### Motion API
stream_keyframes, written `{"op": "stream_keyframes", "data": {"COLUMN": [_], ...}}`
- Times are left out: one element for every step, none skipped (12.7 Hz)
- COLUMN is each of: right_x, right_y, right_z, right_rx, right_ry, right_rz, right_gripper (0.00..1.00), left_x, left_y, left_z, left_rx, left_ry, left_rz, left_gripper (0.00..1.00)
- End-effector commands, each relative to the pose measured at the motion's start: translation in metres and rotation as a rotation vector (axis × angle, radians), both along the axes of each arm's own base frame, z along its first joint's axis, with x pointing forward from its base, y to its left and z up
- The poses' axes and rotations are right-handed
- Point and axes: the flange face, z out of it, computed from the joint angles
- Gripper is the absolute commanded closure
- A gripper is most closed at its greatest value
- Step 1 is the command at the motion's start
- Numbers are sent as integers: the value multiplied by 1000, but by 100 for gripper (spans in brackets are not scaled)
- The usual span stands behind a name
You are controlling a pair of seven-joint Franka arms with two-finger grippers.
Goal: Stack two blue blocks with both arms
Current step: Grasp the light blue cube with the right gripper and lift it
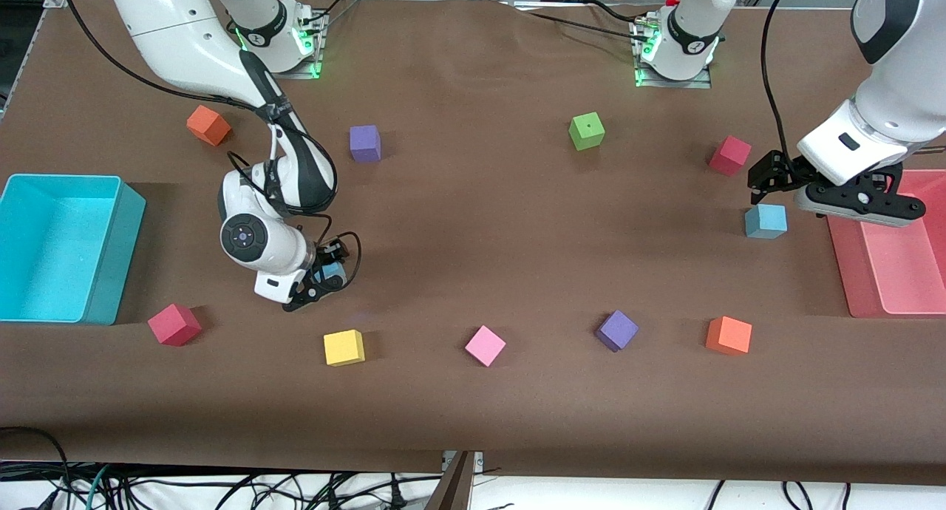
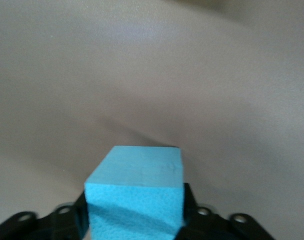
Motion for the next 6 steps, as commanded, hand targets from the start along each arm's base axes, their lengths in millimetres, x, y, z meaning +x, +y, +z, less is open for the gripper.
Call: {"op": "stream_keyframes", "data": {"right_x": [-2,1,2,1,2,1], "right_y": [0,1,15,41,66,90], "right_z": [-1,5,15,26,34,39], "right_rx": [12,11,16,31,41,43], "right_ry": [7,-1,-14,-24,-38,-51], "right_rz": [-15,-42,-75,-111,-167,-219], "right_gripper": [70,70,69,68,68,68], "left_x": [-1,-1,-1,-1,-1,-1], "left_y": [-2,-2,-2,-2,-2,-2], "left_z": [3,3,3,3,3,4], "left_rx": [23,23,23,23,23,22], "left_ry": [-13,-13,-13,-13,-13,-16], "left_rz": [-5,-5,-5,-5,-5,-5], "left_gripper": [0,0,0,0,0,0]}}
